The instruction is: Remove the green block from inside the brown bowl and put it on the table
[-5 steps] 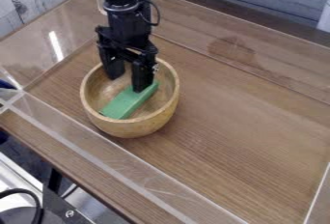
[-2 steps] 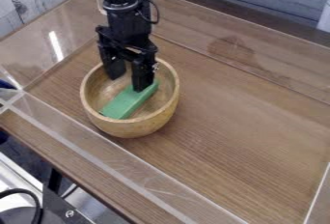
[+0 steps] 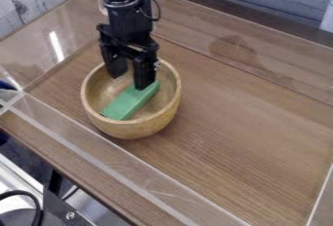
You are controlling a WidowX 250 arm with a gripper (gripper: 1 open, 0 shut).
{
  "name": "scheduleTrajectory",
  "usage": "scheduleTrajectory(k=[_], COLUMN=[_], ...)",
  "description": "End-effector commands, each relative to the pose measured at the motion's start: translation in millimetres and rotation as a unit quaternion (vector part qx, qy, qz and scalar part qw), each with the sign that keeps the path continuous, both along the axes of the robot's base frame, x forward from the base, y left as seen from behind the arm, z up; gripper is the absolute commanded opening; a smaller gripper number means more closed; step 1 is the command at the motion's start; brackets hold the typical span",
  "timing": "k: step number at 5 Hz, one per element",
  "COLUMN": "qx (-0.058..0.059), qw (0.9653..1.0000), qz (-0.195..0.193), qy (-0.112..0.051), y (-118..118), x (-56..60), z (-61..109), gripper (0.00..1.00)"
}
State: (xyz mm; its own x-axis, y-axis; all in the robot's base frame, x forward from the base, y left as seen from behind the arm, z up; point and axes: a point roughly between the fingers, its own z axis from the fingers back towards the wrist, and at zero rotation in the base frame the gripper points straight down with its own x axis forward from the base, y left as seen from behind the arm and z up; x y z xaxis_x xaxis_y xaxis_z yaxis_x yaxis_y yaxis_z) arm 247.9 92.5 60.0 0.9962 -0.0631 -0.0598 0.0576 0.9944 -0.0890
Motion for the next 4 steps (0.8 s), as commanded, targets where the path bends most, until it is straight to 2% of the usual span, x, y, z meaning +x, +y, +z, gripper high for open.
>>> scheduleTrajectory(k=[1,4], qx=[0.007,0.012], qw=[0.9997,0.9998], qz=[0.003,0.005], qy=[-0.025,-0.016], y=[5.5,4.3], x=[9.9,7.6], z=[13.2,-0.1], gripper=[1.0,1.0])
